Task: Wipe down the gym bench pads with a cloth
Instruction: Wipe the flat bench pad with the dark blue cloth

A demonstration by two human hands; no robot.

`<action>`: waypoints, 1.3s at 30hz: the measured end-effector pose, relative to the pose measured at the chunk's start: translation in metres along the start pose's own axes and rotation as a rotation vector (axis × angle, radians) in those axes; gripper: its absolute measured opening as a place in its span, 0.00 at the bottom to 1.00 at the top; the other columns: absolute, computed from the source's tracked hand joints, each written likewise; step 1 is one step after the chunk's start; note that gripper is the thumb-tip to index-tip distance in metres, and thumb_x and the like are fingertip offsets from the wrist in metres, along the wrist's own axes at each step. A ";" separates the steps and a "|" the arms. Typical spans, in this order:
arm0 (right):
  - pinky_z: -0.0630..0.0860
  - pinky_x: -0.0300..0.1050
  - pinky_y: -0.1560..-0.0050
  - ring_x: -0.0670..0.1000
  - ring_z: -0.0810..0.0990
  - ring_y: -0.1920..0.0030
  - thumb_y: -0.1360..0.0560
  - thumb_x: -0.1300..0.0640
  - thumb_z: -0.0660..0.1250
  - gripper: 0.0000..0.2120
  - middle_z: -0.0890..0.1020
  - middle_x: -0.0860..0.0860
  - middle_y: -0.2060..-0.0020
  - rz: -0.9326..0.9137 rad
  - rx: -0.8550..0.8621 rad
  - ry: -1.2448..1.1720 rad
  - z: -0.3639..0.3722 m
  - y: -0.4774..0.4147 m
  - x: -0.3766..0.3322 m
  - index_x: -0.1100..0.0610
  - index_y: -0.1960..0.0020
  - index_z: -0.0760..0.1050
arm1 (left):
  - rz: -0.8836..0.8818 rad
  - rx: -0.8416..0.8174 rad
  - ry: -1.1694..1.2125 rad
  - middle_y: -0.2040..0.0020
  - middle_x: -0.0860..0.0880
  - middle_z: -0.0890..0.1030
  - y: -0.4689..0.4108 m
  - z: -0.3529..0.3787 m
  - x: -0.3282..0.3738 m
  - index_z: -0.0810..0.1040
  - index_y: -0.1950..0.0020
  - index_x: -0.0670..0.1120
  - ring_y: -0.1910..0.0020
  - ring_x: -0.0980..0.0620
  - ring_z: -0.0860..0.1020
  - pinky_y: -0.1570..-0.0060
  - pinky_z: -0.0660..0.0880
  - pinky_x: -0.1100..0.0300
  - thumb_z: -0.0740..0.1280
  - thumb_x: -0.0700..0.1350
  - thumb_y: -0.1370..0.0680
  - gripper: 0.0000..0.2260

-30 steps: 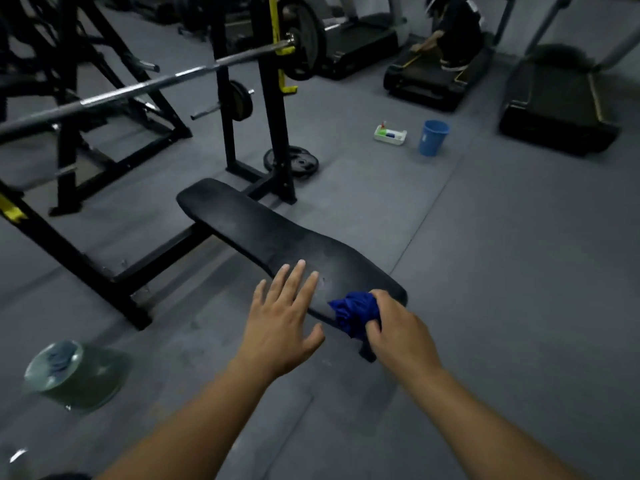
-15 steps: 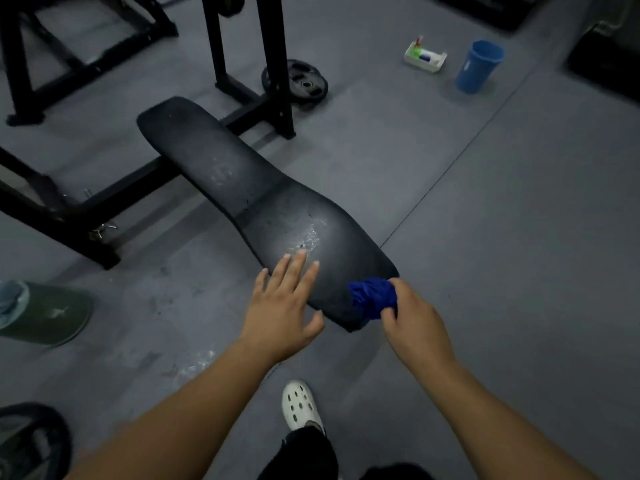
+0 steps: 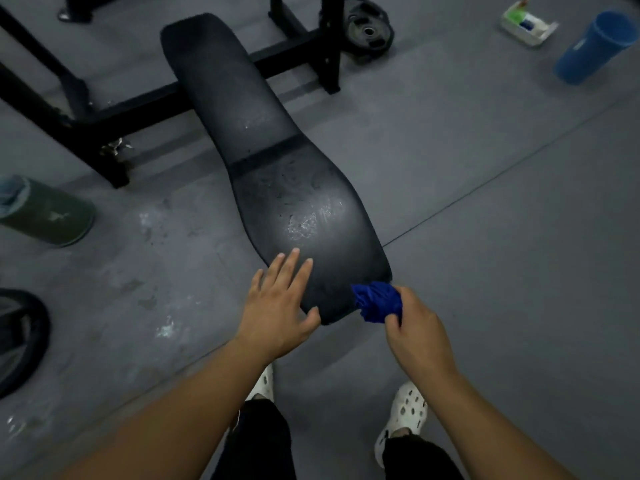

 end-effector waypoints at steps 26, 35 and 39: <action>0.56 0.50 0.24 0.53 0.59 0.22 0.21 0.35 0.47 0.32 0.61 0.51 0.22 -0.575 0.238 0.335 0.210 -0.216 0.107 0.47 0.22 0.61 | -0.195 0.407 -0.011 0.18 0.52 0.56 -0.140 0.249 -0.068 0.59 0.19 0.51 0.20 0.51 0.52 0.22 0.47 0.49 0.40 0.61 0.25 0.35; 0.55 0.37 0.26 0.51 0.69 0.27 0.19 0.47 0.56 0.22 0.72 0.49 0.28 -0.907 0.100 0.299 0.213 -0.175 0.113 0.50 0.28 0.72 | -0.155 0.329 -0.018 0.18 0.52 0.51 -0.130 0.245 -0.064 0.54 0.18 0.53 0.19 0.51 0.48 0.22 0.44 0.53 0.33 0.62 0.29 0.40; 0.57 0.50 0.25 0.58 0.63 0.25 0.20 0.45 0.51 0.26 0.68 0.53 0.25 -0.769 0.125 0.278 0.236 -0.206 0.059 0.52 0.27 0.71 | -0.160 0.439 0.054 0.20 0.47 0.62 -0.131 0.240 -0.069 0.65 0.22 0.47 0.21 0.46 0.58 0.23 0.52 0.50 0.41 0.59 0.26 0.37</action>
Point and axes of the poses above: each hand's wrist, its own y-axis away from the middle knuckle, its own z-axis out of the palm, x = y × z, the point moved 8 cm from there along -y, towards the middle knuckle
